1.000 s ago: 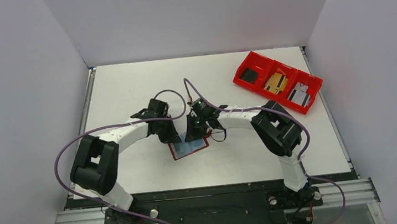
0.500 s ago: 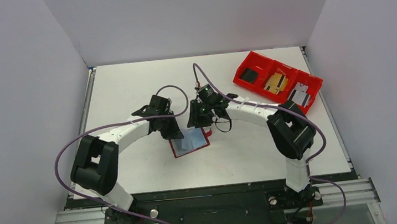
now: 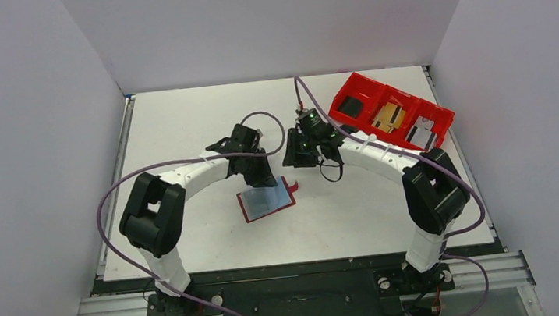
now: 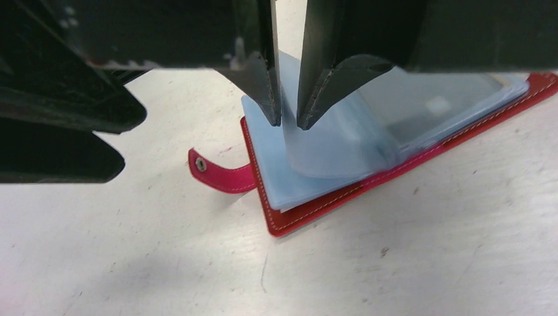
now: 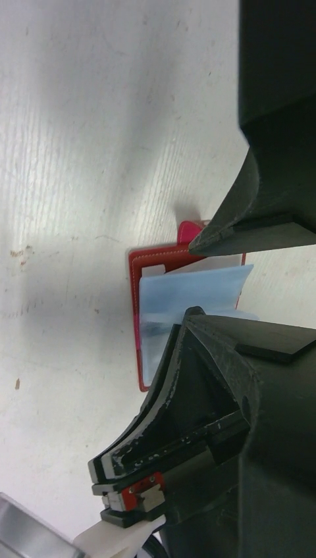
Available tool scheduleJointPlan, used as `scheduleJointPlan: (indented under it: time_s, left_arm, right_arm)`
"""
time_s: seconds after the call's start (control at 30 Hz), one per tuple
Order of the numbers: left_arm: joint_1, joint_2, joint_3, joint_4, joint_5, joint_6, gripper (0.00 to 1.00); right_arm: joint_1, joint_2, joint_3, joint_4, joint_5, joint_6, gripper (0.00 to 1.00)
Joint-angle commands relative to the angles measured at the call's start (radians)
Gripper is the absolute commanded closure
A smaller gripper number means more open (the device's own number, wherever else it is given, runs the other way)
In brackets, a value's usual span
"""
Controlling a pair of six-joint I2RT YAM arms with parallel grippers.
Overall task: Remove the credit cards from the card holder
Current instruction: Remove the credit card from the card holder.
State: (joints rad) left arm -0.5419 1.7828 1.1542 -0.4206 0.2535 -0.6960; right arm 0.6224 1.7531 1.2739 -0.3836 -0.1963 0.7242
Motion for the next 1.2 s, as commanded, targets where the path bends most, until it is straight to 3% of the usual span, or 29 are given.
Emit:
scheduleJointPlan:
  time_s: [0.0, 0.23, 0.3, 0.7, 0.93, 1.17]
  left_arm:
    - [-0.022, 0.059, 0.087, 0.031, 0.030, -0.003, 0.83]
    - [-0.027, 0.109, 0.137, 0.026, 0.031, 0.007, 0.59]
    - [-0.026, 0.109, 0.148, 0.017, 0.034, 0.016, 0.57]
    - [0.076, -0.057, 0.135, -0.100, -0.087, 0.041, 0.51]
    - [0.194, -0.209, 0.009, -0.137, -0.146, 0.050, 0.50]
    - [0.243, -0.324, -0.125, -0.141, -0.161, 0.043, 0.50]
  right_arm:
    - [-0.013, -0.071, -0.032, -0.014, 0.047, -0.016, 0.65]
    - [-0.019, -0.105, -0.066, -0.014, 0.065, -0.014, 0.65]
    - [-0.018, -0.109, -0.065, -0.017, 0.064, -0.015, 0.65]
    - [0.075, -0.078, -0.005, -0.039, 0.076, -0.021, 0.65]
    - [0.193, 0.070, 0.115, -0.044, 0.073, -0.020, 0.61]
    - [0.244, 0.198, 0.222, -0.089, 0.104, -0.037, 0.57]
